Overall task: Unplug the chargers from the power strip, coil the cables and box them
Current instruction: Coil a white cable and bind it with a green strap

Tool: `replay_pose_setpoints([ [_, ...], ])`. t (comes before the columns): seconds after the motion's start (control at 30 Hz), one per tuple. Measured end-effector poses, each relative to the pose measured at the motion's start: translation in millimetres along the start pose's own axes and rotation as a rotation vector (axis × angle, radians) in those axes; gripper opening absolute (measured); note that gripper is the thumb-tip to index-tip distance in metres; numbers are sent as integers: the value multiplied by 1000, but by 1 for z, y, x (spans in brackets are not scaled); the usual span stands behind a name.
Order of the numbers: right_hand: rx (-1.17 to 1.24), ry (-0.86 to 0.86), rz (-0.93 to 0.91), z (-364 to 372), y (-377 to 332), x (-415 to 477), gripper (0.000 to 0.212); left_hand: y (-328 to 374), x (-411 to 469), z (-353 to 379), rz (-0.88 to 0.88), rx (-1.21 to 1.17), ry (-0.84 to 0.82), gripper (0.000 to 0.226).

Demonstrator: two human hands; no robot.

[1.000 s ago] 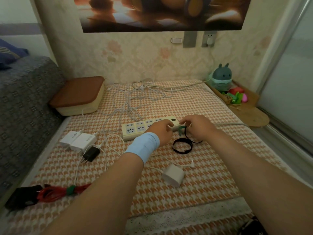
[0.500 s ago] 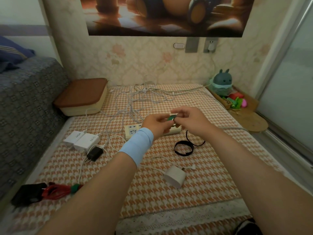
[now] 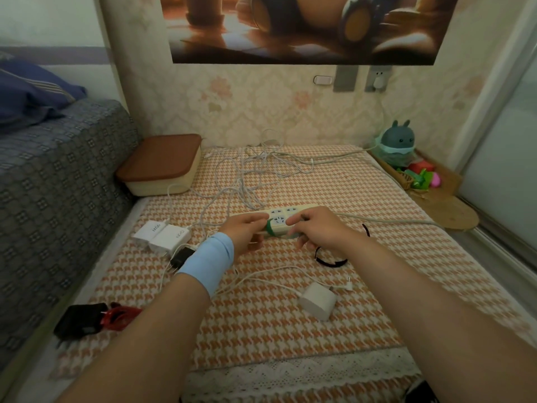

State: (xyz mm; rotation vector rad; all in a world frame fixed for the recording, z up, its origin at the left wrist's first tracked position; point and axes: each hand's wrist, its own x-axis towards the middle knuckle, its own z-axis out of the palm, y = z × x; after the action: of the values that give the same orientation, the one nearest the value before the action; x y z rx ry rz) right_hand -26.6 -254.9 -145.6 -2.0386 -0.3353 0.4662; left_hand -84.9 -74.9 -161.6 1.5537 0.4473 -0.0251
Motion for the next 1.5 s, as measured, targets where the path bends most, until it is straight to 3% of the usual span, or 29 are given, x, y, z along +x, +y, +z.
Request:
replay_pose_setpoints([
  [0.1, -24, -14, 66, 9, 7, 3, 23, -9, 1, -5, 159, 561, 98, 18],
  [0.3, -68, -80, 85, 19, 8, 0, 56, -1, -14, -7, 225, 1113, 86, 23],
  [0.4, -334, 21, -58, 16, 1, -8, 50, 5, -31, -8, 271, 1061, 30, 21],
  [0.47, -487, 42, -118, 12, -3, -17, 35, 3, -45, -8, 254, 1077, -110, 24],
  [0.53, -674, -21, -62, 9, 1, -25, 24, 0, -56, -10, 197, 1189, -256, 32],
  [0.57, -777, -72, -3, 9, 3, -32, 28, -1, -58, -11, 181, 1234, -293, 34],
  [0.63, -926, -177, 115, 9, 10, -43, 33, -1, -61, -16, 170, 1268, -291, 32],
  [0.67, -961, -198, 147, 9, 15, -46, 26, 0, -63, -18, 164, 1278, -271, 30],
  [0.73, -986, -188, 138, 9, 18, -51, 13, 2, -65, -19, 154, 1314, -219, 28],
  [0.9, -1127, -172, 67, 9, 15, -62, 14, 8, -70, -19, 88, 1404, -111, 35],
  [0.97, -1072, -102, -13, 10, 11, -65, 16, 9, -72, -19, 95, 1389, -103, 47],
  [1.03, -908, -50, -66, 12, 6, -64, 17, 8, -72, -19, 134, 1282, -144, 63],
  [1.13, -807, -164, -73, 24, -2, -64, 24, 5, -73, -17, 216, 1201, -273, 80],
  [1.27, -827, -377, -19, 44, -4, -72, 33, -2, -72, -8, 163, 1355, -489, 88],
  [1.33, -887, -399, -38, 48, -3, -74, 39, -7, -68, -1, 146, 1475, -479, 92],
  [1.4, -991, -415, -106, 50, -4, -73, 38, -10, -63, 3, 133, 1531, -433, 78],
  [1.5, -1050, -398, -164, 51, -3, -71, 39, -13, -57, 3, 112, 1527, -400, 36],
])
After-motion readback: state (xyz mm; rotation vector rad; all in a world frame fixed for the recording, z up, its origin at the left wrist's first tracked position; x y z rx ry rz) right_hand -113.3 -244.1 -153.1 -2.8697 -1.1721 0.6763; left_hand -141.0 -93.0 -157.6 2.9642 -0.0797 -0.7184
